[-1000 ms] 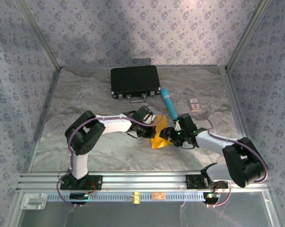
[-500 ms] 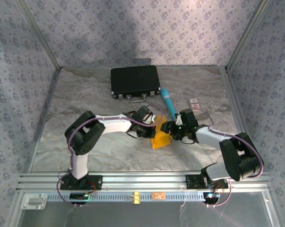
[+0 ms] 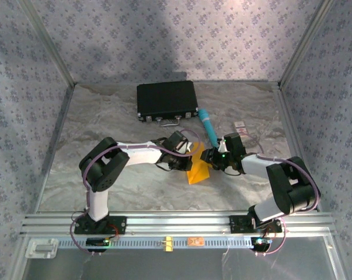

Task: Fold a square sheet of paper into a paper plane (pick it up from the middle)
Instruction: Turn over the paper at the center of the table.

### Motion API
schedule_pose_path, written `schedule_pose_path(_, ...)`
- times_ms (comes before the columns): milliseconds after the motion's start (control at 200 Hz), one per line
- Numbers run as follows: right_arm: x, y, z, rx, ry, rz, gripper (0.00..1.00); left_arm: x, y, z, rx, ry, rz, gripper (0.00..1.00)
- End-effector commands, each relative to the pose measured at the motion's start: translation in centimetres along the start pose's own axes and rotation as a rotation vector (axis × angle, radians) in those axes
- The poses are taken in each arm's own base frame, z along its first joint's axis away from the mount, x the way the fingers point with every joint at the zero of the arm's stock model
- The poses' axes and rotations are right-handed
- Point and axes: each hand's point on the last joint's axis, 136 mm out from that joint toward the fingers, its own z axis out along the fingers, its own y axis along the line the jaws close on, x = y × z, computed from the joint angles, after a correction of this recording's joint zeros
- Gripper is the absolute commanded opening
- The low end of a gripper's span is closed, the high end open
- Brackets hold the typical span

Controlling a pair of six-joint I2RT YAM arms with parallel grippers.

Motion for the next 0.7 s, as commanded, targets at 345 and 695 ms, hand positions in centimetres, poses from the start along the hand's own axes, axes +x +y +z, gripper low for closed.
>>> schedule_pose_path(345, -0.1, -0.9, 0.1, -0.032, 0.010, -0.014, 0.14, 1.1, 0.3, -0.4, -0.031, 0.034, -0.028, 0.09)
schedule_pose_path(695, -0.3, -0.5, -0.2, -0.047, 0.009, -0.034, 0.03, -0.2, -1.1, -2.1, -0.005, -0.018, -0.010, 0.14)
